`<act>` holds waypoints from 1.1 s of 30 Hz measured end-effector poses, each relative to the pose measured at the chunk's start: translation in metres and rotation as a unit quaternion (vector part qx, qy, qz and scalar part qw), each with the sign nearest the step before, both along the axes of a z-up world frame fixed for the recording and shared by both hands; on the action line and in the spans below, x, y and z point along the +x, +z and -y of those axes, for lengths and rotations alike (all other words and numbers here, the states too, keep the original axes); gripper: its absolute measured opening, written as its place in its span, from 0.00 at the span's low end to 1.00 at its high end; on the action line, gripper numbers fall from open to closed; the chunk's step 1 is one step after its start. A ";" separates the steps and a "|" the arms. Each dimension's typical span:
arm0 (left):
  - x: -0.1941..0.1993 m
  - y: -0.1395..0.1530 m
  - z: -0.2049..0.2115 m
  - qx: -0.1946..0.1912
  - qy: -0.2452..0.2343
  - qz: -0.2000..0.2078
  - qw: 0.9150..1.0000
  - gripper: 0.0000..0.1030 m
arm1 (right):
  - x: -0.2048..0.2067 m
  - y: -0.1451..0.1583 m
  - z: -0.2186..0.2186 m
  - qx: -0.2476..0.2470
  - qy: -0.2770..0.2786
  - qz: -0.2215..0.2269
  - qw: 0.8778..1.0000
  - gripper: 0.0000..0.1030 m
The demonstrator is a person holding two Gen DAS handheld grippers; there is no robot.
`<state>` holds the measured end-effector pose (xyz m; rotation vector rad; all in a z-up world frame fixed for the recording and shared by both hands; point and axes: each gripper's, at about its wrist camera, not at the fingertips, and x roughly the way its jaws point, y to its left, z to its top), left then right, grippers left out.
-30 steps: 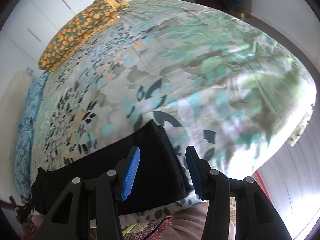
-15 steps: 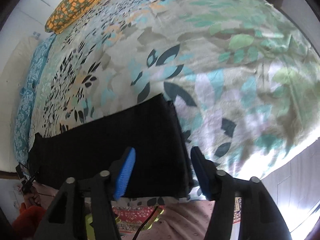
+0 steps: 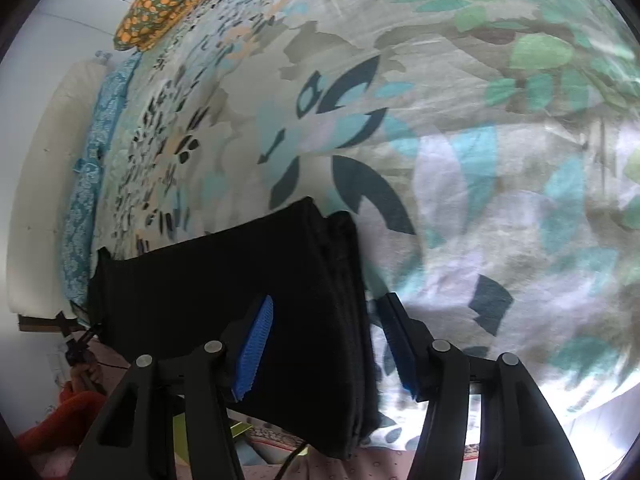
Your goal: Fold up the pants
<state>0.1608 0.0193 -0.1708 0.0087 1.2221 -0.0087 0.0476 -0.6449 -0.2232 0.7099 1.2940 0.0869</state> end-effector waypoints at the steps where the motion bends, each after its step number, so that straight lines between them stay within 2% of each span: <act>1: 0.000 0.000 0.001 0.002 -0.001 0.000 1.000 0.55 | 0.002 -0.002 -0.003 -0.007 0.005 -0.011 1.000 0.43; 5: 0.001 -0.001 0.001 0.001 0.001 0.000 1.000 0.56 | 0.007 -0.007 -0.005 -0.022 0.004 -0.036 0.999 0.33; 6: 0.002 -0.001 0.001 0.002 0.001 0.000 1.000 0.56 | 0.007 -0.006 -0.006 -0.020 0.004 -0.035 0.999 0.27; 7: 0.002 -0.001 0.001 0.002 0.001 0.000 1.000 0.56 | 0.006 -0.004 -0.008 -0.003 0.000 -0.027 1.000 0.13; 9: 0.002 0.000 0.000 0.000 0.001 0.000 1.000 0.56 | 0.003 0.006 -0.017 0.004 -0.001 -0.013 1.000 0.13; 13: 0.003 0.001 -0.004 -0.016 0.011 -0.002 1.000 0.56 | -0.010 0.033 -0.032 0.057 -0.029 0.040 0.997 0.12; 17: 0.005 0.003 -0.007 -0.032 0.020 -0.001 0.999 0.56 | -0.018 0.066 -0.065 0.139 -0.044 0.112 0.983 0.12; 21: 0.007 0.006 -0.012 -0.048 0.029 0.005 0.998 0.56 | -0.002 0.084 -0.127 0.213 -0.033 0.149 0.965 0.12; 25: 0.005 0.009 -0.018 -0.063 0.036 0.007 0.997 0.56 | 0.035 0.091 -0.204 0.287 -0.011 0.170 0.943 0.12; 28: 0.004 0.012 -0.026 -0.079 0.042 0.011 0.996 0.56 | 0.071 0.085 -0.268 0.325 0.014 0.168 0.930 0.12; 33: 0.003 0.016 -0.038 -0.096 0.056 0.022 0.994 0.56 | 0.126 0.063 -0.371 0.355 0.049 0.142 0.923 0.13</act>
